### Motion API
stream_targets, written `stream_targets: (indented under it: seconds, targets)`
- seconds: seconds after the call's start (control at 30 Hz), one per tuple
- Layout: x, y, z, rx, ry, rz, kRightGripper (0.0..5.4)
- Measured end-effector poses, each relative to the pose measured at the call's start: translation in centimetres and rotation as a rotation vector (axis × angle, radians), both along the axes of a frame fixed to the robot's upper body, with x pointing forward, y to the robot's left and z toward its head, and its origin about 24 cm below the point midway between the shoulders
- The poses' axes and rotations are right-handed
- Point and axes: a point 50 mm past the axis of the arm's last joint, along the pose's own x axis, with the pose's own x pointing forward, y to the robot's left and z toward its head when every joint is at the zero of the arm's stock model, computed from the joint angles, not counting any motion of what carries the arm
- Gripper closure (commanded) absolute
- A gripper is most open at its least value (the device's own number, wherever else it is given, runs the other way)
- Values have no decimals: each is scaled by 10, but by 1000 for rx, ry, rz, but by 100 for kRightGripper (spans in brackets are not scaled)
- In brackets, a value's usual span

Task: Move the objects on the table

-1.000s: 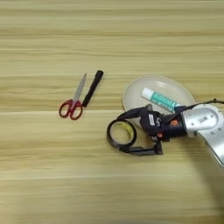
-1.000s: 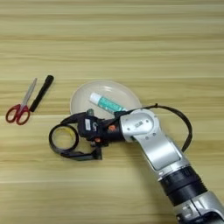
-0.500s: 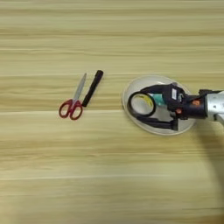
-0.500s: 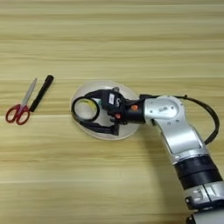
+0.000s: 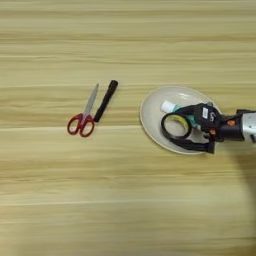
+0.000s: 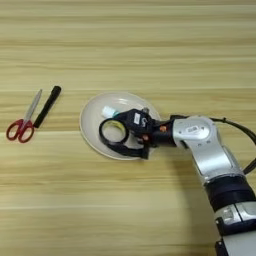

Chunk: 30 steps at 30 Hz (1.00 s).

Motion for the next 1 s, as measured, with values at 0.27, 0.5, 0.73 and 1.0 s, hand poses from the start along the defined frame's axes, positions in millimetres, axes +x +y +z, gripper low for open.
stream_targets:
  seconds: [0.27,0.5,0.73,1.0]
  targets:
    - [2,-2,-4,-23,2,-4,136]
    - [1,-2,-6,-26,3,3,136]
    - [1,-2,-5,-26,1,6,60]
    - [4,0,-1,-8,-20,0,3]
